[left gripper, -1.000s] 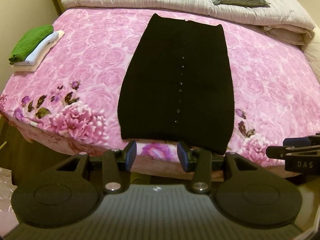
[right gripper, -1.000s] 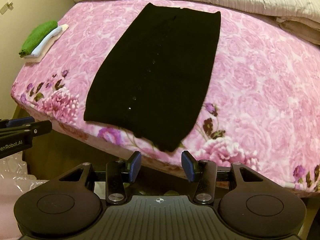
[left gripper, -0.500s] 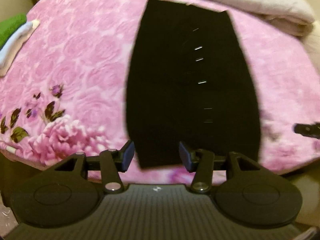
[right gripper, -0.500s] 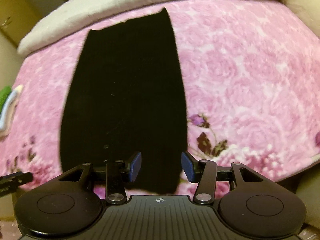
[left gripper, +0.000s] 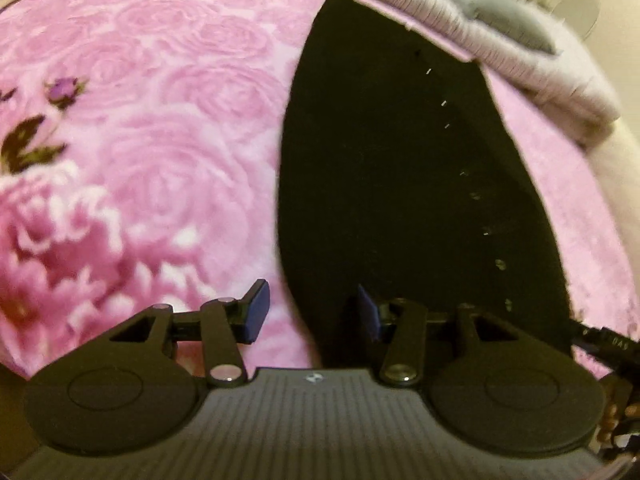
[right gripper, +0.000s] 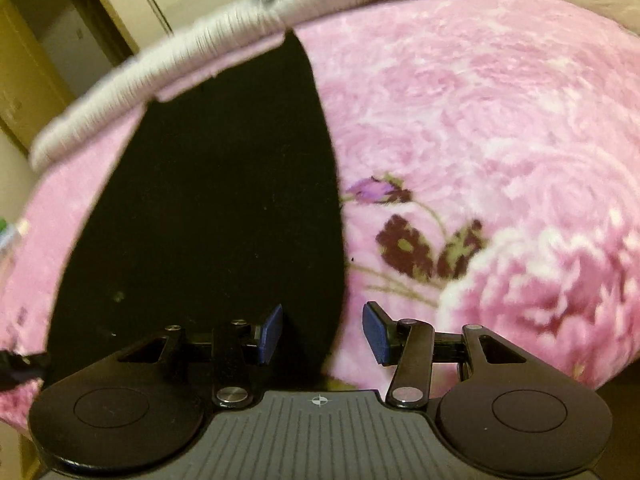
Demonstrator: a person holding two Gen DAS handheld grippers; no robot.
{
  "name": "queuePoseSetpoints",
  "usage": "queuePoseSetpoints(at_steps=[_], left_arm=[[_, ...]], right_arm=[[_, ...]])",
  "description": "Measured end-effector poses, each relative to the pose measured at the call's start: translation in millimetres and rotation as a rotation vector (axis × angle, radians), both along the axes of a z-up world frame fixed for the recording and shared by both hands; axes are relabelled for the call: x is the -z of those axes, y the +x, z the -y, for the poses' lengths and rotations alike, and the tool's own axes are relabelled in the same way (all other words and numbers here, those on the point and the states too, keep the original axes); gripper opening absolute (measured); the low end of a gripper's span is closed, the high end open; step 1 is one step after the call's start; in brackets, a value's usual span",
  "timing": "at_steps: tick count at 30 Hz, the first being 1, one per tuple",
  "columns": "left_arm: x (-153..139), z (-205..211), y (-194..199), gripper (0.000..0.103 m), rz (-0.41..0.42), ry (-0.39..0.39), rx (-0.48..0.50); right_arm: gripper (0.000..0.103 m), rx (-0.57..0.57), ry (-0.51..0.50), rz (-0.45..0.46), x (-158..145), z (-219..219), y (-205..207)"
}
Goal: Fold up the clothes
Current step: 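Reach both grippers to the garment hem and close on it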
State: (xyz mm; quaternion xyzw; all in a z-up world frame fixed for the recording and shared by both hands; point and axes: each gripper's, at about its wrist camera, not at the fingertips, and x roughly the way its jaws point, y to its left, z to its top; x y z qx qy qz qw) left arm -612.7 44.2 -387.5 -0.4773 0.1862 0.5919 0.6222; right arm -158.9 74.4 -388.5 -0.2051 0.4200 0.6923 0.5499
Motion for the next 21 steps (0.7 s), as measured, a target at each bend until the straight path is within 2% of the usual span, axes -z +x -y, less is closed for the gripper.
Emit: queuePoseSetpoints(at_steps=[3,4,6,10,16,21], left_arm=[[-10.8,17.7,-3.3,0.042,0.08,-0.002,-0.029],[-15.7,23.1,-4.1,0.042,0.113,0.023,-0.019],[-19.5,28.6,-4.7,0.042,0.143,0.043,-0.025],[-23.8,36.0,-5.4,0.042,0.192,0.068,-0.048],[1.3,26.2,-14.3,0.042,0.252,0.054,-0.085],[28.6,14.6,-30.4,0.042,0.358,0.063,-0.116]], right_arm=[[0.048,0.031,-0.022,-0.055,-7.9,20.4,8.2],[0.048,0.043,-0.038,-0.076,-11.3,27.2,11.5],[0.048,0.015,-0.024,-0.162,-20.4,38.2,18.4],[0.048,0.03,-0.04,-0.246,-29.9,50.6,27.4],[0.048,0.058,-0.093,-0.394,-18.2,45.6,39.0],[0.048,0.093,-0.167,-0.432,5.3,23.4,38.7]])
